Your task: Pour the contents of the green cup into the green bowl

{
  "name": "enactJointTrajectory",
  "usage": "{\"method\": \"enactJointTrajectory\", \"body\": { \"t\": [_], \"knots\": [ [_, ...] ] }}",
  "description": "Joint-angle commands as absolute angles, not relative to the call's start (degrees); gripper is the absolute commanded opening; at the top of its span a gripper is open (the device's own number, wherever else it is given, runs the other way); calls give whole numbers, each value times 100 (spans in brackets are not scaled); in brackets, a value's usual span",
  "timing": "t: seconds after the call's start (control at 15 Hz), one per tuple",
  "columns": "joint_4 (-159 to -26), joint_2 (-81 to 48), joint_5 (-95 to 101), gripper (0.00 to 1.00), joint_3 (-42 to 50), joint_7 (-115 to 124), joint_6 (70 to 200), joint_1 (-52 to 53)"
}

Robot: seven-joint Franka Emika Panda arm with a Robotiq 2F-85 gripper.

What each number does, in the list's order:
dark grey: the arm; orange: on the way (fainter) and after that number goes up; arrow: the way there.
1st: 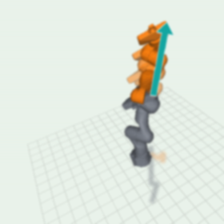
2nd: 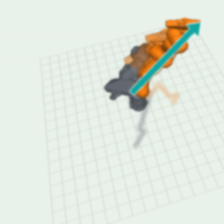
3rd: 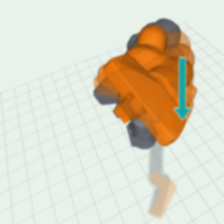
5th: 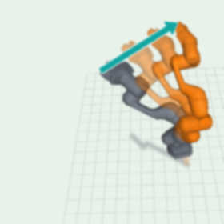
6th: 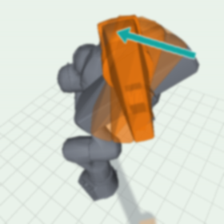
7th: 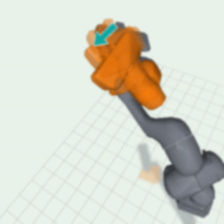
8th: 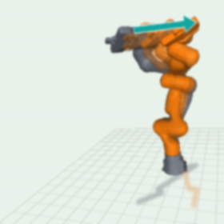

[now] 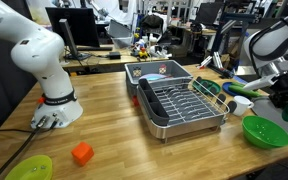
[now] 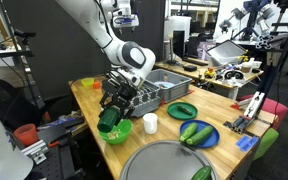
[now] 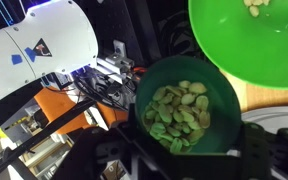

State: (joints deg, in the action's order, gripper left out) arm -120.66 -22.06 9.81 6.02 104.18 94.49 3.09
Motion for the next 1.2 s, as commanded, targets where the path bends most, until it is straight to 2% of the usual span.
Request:
{"method": "enactJointTrajectory", "body": {
  "t": [0.0, 0.47, 1.13],
  "knots": [
    [-11991, -2346, 1278, 52, 645, 11120, 9069, 506],
    [-11689, -2754, 1873, 52, 588, 12272, 8581, 930],
    [-11352, -2960, 2269, 52, 525, 12696, 8195, 1046]
  ]
}}
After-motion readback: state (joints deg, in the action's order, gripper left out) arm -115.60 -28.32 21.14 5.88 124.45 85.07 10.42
